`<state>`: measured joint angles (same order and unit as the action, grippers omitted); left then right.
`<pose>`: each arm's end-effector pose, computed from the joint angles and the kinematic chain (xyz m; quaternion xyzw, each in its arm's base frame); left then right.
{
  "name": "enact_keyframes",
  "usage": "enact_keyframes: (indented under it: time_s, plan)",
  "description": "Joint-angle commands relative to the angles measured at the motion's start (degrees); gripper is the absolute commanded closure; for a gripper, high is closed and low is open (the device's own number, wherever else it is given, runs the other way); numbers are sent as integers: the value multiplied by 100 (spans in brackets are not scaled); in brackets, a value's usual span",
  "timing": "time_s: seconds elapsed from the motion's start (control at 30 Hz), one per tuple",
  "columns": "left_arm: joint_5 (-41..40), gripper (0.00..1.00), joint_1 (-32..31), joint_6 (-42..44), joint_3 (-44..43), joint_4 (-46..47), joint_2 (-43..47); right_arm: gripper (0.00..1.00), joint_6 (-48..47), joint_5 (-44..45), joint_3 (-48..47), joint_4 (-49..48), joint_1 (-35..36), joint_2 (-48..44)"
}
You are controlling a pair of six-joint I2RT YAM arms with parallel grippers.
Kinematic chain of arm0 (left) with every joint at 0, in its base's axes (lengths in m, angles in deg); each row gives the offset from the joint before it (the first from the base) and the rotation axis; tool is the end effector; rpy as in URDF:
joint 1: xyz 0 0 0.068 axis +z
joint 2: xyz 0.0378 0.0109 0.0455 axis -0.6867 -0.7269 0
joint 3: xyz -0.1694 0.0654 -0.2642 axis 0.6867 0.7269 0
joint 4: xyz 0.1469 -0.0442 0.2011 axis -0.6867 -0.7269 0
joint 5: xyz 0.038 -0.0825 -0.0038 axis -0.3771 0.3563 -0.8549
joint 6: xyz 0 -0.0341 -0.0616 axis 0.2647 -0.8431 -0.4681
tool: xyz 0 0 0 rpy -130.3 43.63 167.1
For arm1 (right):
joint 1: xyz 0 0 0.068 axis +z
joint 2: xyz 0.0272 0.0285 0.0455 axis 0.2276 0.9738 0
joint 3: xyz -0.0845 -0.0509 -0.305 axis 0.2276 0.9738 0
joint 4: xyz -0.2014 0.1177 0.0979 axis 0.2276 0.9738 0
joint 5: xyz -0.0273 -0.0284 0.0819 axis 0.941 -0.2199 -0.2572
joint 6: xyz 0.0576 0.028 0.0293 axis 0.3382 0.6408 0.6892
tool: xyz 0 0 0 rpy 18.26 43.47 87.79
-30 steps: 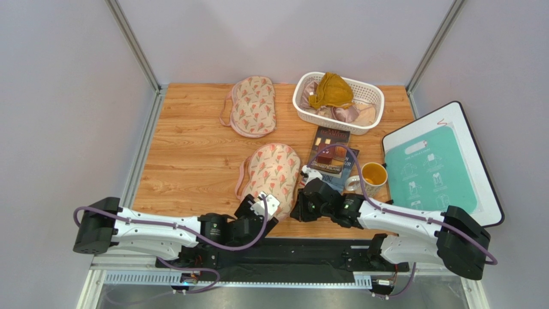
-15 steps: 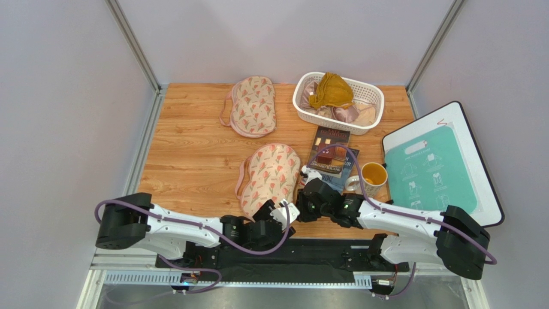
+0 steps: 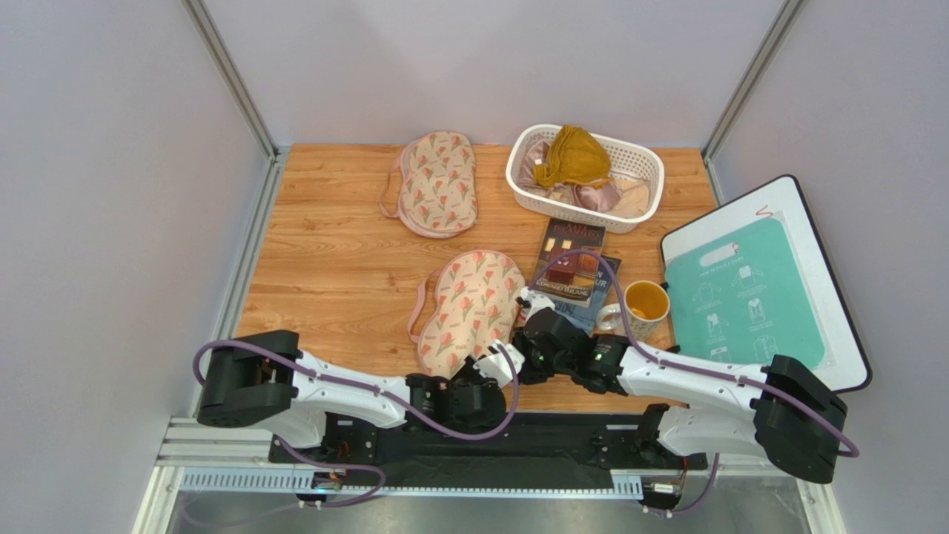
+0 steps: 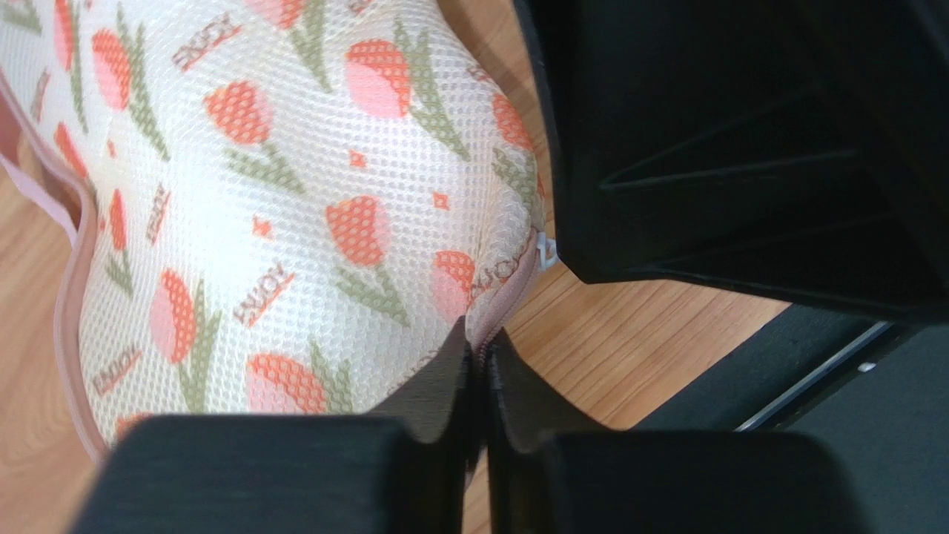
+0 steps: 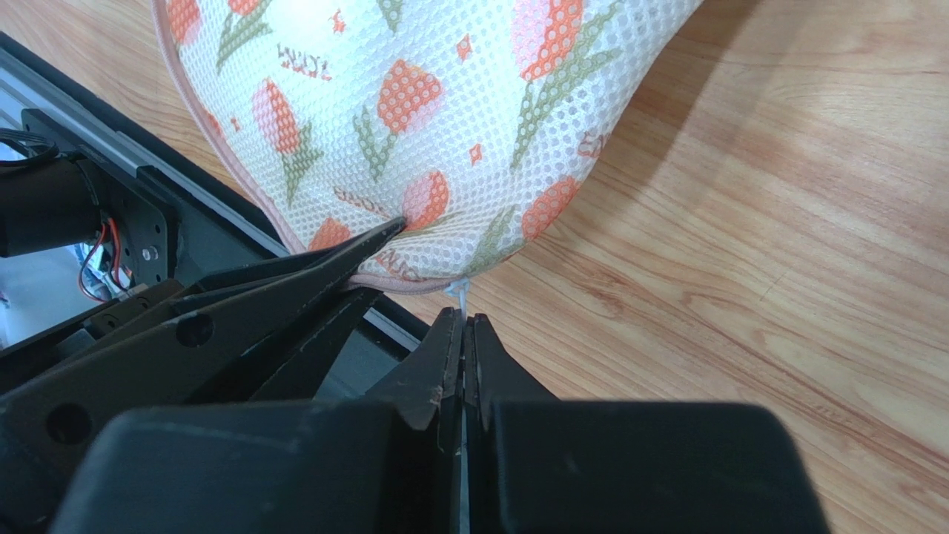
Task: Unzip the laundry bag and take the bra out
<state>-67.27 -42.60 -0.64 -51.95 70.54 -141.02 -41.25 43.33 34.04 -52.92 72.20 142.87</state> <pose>0.0567 -0.2599 0.2014 0.3421 0.8172 -0.0737 0.4579 0.1052 0.1778 0.2145 -0.1080 0.9301 0.2848 0.2054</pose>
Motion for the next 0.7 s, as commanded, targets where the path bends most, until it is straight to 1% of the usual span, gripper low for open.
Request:
enact_keyframes:
  time_s: [0.0, 0.17, 0.2, 0.3, 0.67]
  plan:
    - [-598, 100, -25, -409, -141, -549, 60, 100, -19, 108, -70, 68, -25, -19]
    - [-696, 100, -25, -497, -97, -830, 297, 100, 61, 108, -35, 165, -112, -2]
    - [-704, 100, -25, -506, -88, -848, 332, 100, 69, 300, -26, 182, -130, -1]
    - [-757, 100, -25, -611, -53, -1023, 455, 100, 61, 328, -35, 226, -227, 25]
    - [-819, 100, -25, -831, 70, -1366, 702, 100, -203, 416, -237, 419, -657, 139]
